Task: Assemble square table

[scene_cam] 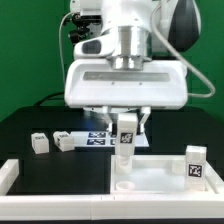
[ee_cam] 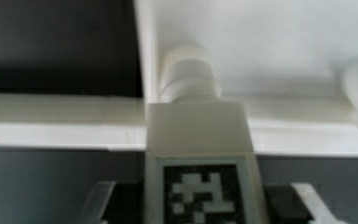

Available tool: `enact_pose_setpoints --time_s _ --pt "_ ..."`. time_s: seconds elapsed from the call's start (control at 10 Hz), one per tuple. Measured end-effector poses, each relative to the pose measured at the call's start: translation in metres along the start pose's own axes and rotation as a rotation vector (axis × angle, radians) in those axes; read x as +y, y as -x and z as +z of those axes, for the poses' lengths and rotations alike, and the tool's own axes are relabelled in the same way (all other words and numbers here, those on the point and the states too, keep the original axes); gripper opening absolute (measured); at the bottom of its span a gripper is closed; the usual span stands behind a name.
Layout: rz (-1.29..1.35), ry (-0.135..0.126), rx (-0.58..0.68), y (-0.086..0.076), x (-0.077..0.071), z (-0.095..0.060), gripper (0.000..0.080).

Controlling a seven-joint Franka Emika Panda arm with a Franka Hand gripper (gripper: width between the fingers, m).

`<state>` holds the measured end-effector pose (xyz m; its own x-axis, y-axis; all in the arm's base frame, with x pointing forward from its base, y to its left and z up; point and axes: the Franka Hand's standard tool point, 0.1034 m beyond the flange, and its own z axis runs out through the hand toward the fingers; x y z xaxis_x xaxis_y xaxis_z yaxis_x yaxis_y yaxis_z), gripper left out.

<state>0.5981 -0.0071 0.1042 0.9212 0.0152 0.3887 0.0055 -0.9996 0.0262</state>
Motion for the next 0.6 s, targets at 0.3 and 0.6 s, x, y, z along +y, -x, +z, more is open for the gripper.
enact_pose_setpoints --time_s 0.3,0.6 --pt "0.032 -0.009 0.028 -0.026 0.000 0.018 0.0285" --pt "0.025 -0.008 0.022 -0.021 -0.010 0.030 0.0285"
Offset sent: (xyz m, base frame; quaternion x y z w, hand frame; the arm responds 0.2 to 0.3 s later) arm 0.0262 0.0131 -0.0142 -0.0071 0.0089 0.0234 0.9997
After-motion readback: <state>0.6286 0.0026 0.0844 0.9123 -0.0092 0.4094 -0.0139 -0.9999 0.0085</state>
